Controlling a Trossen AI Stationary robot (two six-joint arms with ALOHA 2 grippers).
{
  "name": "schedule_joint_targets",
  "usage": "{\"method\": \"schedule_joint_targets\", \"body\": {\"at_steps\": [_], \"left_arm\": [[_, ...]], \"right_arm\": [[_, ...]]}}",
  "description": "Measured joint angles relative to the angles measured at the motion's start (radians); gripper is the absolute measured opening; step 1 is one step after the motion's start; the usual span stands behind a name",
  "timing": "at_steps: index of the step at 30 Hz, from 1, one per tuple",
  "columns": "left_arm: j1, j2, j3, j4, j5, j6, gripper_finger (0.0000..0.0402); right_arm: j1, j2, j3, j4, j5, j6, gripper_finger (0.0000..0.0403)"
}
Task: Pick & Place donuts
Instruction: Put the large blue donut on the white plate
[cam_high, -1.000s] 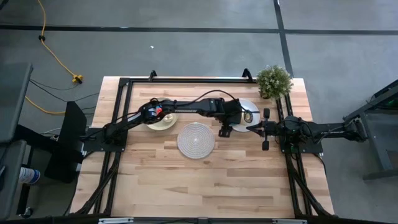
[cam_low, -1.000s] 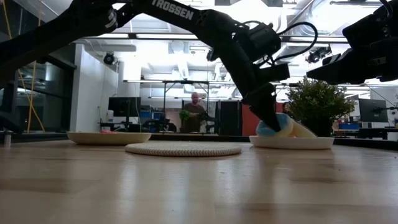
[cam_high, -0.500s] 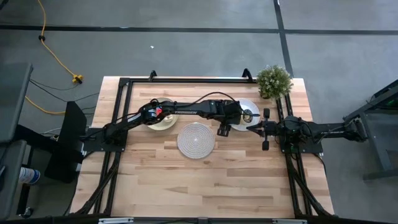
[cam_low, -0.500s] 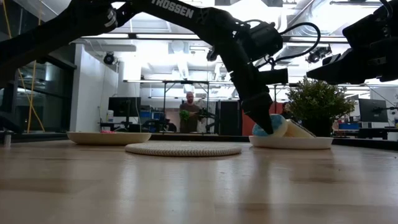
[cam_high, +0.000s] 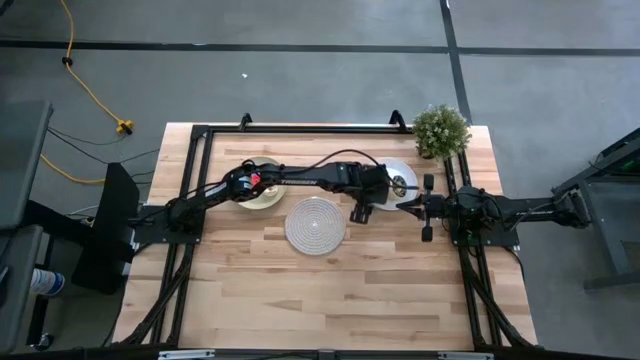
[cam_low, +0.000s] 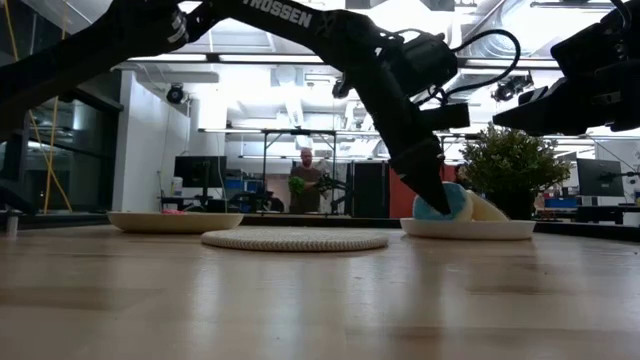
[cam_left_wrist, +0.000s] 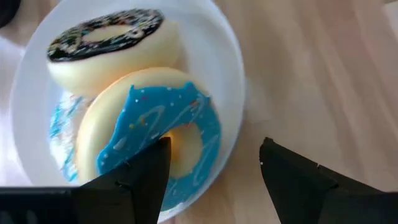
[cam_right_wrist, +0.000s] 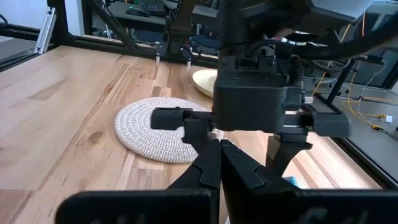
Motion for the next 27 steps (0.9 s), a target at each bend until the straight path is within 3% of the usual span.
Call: {"method": "schedule_joint_targets", "body": {"at_steps": [8, 14, 27], "left_arm": [[-0.008, 0.000, 0.000, 0.025, -0.027, -0.004, 0.0237], [-0.007, 0.000, 0.000, 0.026, -0.122, -0.004, 0.0237], [-0.014, 0.000, 0.000, 0.034, -0.125, -0.001, 0.0237]], "right_arm": [[0.000, 0.000, 0.000, 0.000, 0.000, 0.000, 0.0000], [0.000, 0.000, 0.000, 0.000, 0.000, 0.000, 0.0000], [0.000, 0.000, 0.000, 0.000, 0.000, 0.000, 0.0000]]}}
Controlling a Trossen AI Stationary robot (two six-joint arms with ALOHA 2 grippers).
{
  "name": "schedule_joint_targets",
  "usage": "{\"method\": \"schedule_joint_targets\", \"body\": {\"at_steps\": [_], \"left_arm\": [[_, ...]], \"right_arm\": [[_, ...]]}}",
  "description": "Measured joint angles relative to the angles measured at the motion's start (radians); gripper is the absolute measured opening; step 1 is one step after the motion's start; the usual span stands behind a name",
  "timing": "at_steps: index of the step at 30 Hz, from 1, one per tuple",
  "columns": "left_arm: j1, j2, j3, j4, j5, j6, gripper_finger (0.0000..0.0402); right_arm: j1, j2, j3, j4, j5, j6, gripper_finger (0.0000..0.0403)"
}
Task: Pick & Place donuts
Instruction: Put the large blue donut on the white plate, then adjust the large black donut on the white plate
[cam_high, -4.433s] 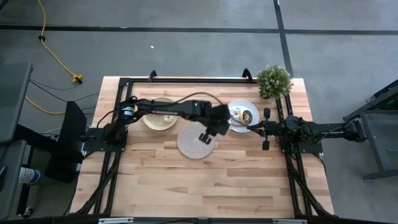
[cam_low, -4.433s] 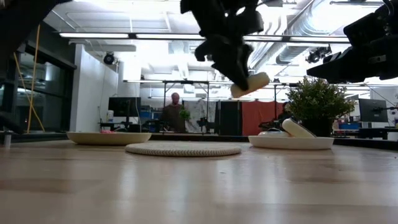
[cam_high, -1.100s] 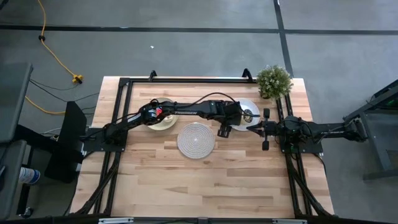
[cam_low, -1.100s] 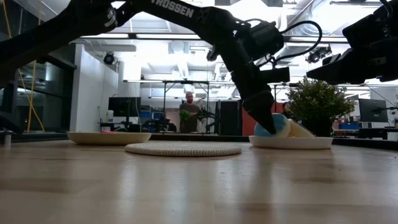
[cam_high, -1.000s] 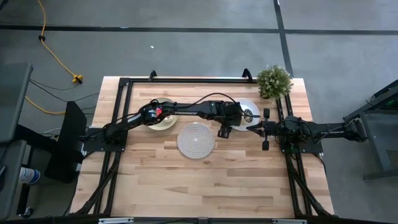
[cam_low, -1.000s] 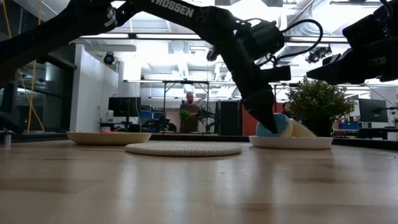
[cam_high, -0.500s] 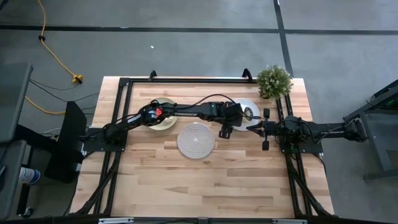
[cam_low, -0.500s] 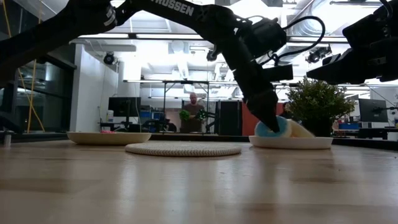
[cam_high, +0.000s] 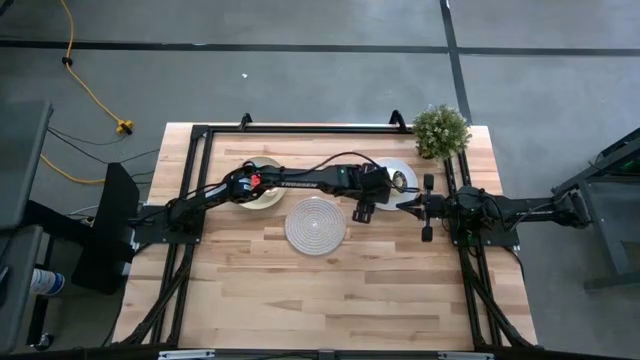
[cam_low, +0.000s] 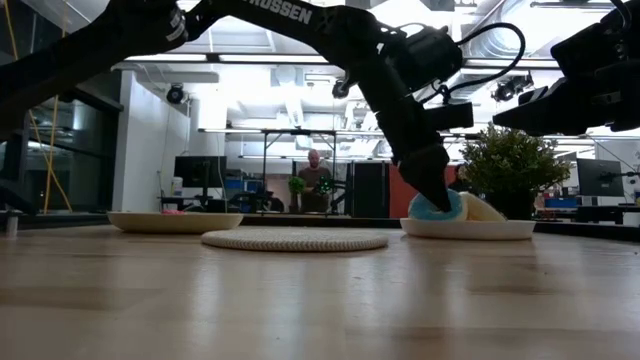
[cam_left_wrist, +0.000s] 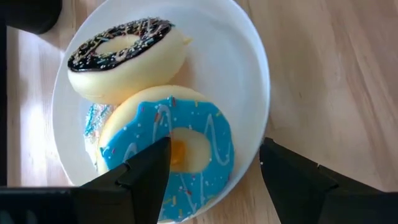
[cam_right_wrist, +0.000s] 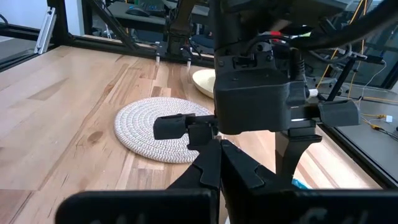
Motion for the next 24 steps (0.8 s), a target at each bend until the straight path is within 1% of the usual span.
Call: {"method": "schedule_joint_targets", "body": {"at_steps": [5, 10, 18, 24], "left_arm": [[-0.001, 0.000, 0.000, 0.017, -0.001, 0.000, 0.0237], [-0.001, -0.004, 0.000, 0.012, -0.026, 0.001, 0.0237], [0.000, -0.045, 0.001, 0.015, -0.027, 0.001, 0.0237], [-0.002, -0.100, -0.001, -0.009, -0.026, 0.001, 0.0237]], "right_arm": [[0.000, 0.000, 0.000, 0.000, 0.000, 0.000, 0.0000], [0.000, 0.000, 0.000, 0.000, 0.000, 0.000, 0.0000], [0.000, 0.000, 0.000, 0.000, 0.000, 0.000, 0.0000], [0.000, 0.000, 0.000, -0.001, 0.000, 0.000, 0.0000]]}}
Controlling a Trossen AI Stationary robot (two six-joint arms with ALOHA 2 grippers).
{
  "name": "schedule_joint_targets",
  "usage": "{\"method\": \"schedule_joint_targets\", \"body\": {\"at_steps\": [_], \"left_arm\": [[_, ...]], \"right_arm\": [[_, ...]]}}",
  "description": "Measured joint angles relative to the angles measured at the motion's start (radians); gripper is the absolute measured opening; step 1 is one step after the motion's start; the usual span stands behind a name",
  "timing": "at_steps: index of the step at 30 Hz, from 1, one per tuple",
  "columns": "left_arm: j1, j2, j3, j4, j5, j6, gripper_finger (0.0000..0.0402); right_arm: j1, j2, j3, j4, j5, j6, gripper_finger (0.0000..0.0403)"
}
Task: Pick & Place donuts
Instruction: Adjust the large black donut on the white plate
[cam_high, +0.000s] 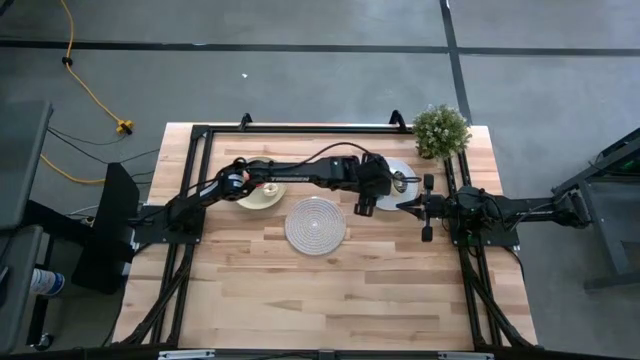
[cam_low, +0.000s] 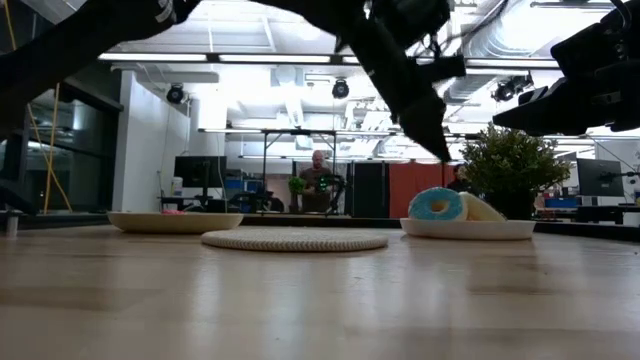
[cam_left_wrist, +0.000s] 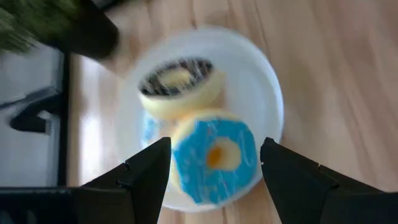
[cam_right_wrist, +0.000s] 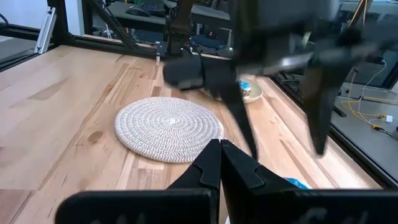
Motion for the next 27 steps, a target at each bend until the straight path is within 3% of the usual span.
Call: {"method": "schedule_joint_targets", "body": {"at_steps": [5, 17, 27], "left_arm": [[-0.008, -0.059, 0.001, -0.037, 0.026, -0.005, 0.0237], [-0.051, -0.234, 0.001, -0.348, 0.335, -0.223, 0.0237], [-0.125, -0.351, 0.001, -0.574, 0.408, -0.284, 0.0237]], "right_arm": [[0.000, -0.001, 0.000, 0.000, -0.001, 0.000, 0.0000], [0.000, 0.000, 0.000, 0.001, 0.000, 0.000, 0.0000], [0.000, 0.000, 0.000, 0.000, 0.000, 0.000, 0.0000]]}}
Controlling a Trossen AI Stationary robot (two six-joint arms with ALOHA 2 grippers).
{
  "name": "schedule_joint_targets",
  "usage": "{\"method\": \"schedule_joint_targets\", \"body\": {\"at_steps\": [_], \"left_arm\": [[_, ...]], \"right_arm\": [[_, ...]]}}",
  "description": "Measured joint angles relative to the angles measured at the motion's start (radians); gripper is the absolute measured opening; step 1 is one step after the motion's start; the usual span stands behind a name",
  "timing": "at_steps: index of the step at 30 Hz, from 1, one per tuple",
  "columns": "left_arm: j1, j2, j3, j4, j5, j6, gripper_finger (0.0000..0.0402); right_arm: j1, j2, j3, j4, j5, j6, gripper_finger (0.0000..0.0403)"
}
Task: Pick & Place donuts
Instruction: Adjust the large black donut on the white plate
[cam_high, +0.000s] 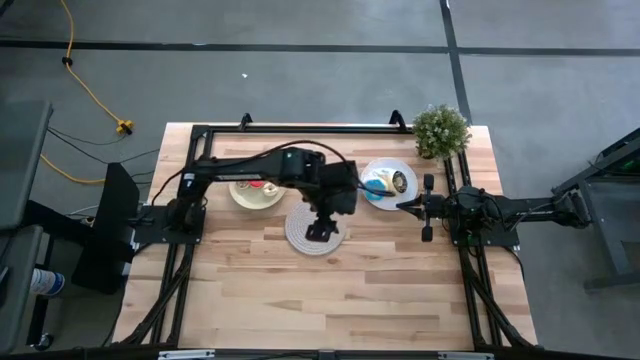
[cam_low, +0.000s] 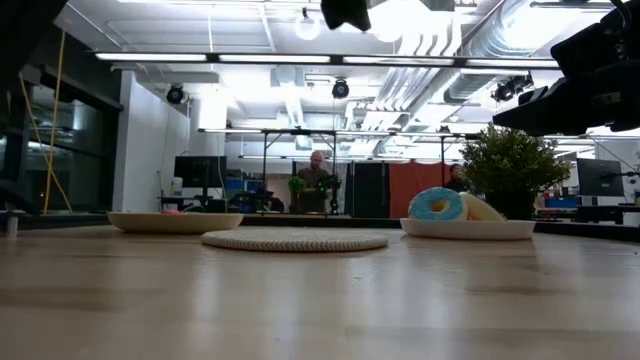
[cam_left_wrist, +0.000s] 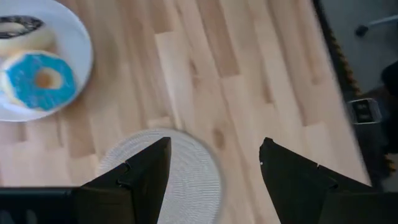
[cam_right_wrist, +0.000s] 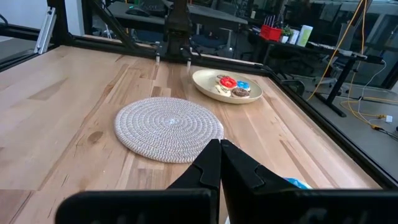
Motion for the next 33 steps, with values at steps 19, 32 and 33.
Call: {"method": "schedule_joint_targets", "body": {"at_steps": [19, 32, 33], "left_arm": [[-0.042, -0.457, -0.643, 0.300, 0.079, -0.119, 0.0237], [-0.042, -1.002, -1.394, 0.841, 0.065, -0.153, 0.0237], [-0.042, -1.037, -1.434, 0.861, 0.059, -0.136, 0.0237]], "right_arm": [[0.000, 0.000, 0.000, 0.000, 0.000, 0.000, 0.0000], [0.000, 0.000, 0.000, 0.000, 0.000, 0.000, 0.0000], [0.000, 0.000, 0.000, 0.000, 0.000, 0.000, 0.0000]]}}
